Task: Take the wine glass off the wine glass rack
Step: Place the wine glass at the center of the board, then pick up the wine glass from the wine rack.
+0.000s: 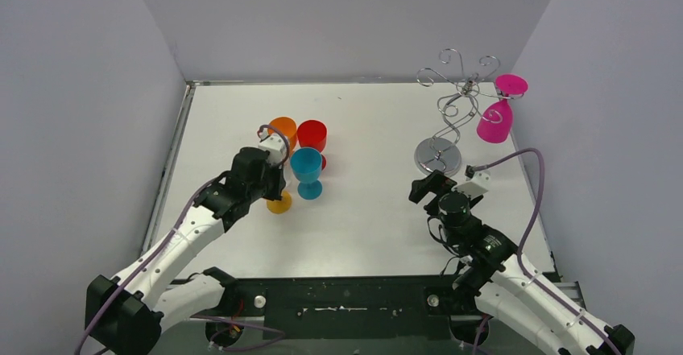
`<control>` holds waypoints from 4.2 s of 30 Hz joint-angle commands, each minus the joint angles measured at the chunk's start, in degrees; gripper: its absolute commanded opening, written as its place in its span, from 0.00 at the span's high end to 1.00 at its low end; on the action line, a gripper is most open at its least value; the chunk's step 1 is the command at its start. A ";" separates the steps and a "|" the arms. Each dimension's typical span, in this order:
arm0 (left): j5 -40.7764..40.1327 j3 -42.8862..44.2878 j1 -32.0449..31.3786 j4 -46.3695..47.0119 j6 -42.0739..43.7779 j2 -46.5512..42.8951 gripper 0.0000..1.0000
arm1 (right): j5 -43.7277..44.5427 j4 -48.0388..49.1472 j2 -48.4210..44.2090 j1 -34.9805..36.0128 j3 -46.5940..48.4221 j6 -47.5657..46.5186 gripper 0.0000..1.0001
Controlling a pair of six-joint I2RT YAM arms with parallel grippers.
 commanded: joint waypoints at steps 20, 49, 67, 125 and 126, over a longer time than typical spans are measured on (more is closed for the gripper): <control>0.21 9.02 1.13 -6.93 3.39 8.11 1.00 | 1.85 -1.73 0.53 -3.24 2.12 0.27 0.00; 1.45 2.39 3.87 2.44 1.20 -2.08 0.31 | -33.64 0.65 0.60 -43.16 0.88 -0.08 0.00; -0.02 -1.67 7.10 5.99 -1.35 -14.14 0.25 | -24.45 -7.09 9.94 -60.76 24.37 -12.27 0.00; 2.94 -2.81 13.96 6.74 -1.86 -15.96 0.25 | -57.36 13.67 40.09 -65.03 48.31 -11.72 0.71; 2.91 -2.80 14.00 6.74 -1.87 -15.96 0.25 | -57.14 13.17 40.14 -64.98 48.53 -12.27 0.72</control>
